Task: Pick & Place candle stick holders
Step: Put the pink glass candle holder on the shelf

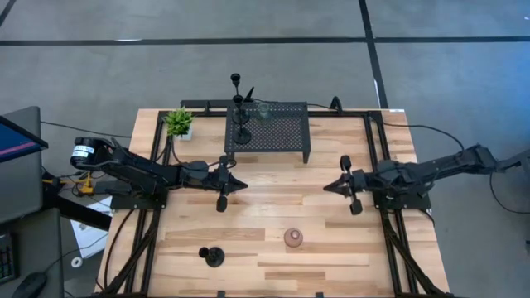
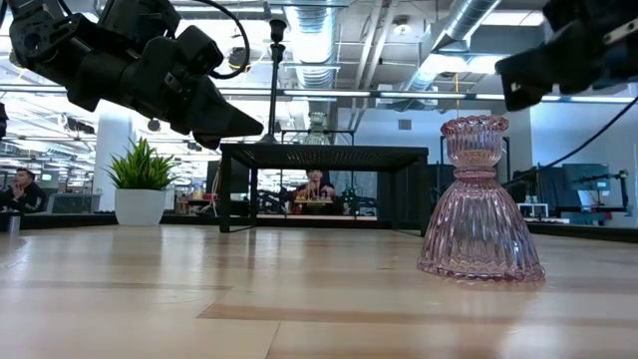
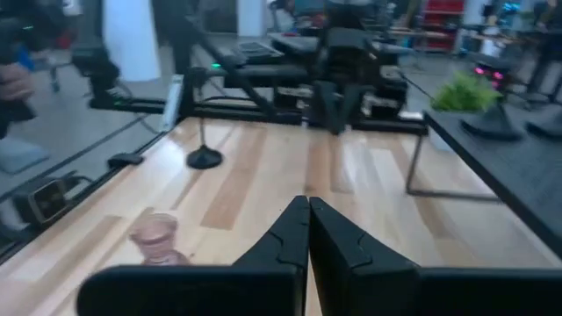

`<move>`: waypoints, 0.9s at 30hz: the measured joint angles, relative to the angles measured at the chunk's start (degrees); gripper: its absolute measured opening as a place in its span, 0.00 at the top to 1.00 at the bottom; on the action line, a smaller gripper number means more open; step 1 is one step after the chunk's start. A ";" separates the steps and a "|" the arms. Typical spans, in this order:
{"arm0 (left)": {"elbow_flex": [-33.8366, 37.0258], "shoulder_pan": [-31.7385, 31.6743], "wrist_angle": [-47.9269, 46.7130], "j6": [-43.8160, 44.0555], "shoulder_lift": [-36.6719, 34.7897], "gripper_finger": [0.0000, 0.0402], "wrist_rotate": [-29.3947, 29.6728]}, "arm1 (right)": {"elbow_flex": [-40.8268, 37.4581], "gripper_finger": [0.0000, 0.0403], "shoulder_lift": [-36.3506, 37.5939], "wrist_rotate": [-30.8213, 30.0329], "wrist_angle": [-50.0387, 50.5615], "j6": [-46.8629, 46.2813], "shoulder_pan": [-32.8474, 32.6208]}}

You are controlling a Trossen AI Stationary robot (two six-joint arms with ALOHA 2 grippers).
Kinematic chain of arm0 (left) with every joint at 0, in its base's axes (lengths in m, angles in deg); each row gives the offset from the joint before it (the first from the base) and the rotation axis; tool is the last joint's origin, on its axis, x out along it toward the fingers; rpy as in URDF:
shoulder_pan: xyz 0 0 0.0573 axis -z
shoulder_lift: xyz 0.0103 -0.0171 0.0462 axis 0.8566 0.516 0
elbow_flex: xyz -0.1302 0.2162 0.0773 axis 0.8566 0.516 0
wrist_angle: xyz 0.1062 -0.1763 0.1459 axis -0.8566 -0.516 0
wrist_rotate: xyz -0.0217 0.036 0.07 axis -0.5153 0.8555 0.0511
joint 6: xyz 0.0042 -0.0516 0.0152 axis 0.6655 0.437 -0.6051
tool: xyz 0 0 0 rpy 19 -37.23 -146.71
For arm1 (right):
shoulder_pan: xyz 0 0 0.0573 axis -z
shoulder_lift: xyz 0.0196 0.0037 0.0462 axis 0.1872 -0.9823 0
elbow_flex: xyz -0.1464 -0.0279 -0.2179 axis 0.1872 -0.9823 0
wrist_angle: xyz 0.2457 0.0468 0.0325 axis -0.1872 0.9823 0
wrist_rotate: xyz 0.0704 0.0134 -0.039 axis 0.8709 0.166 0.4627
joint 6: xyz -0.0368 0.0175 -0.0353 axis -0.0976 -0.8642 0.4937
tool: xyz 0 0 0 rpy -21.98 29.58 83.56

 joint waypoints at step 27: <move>-0.02 0.00 -0.42 -1.07 0.00 0.98 0.01 | -7.72 1.00 -2.30 3.70 -4.53 -7.72 2.17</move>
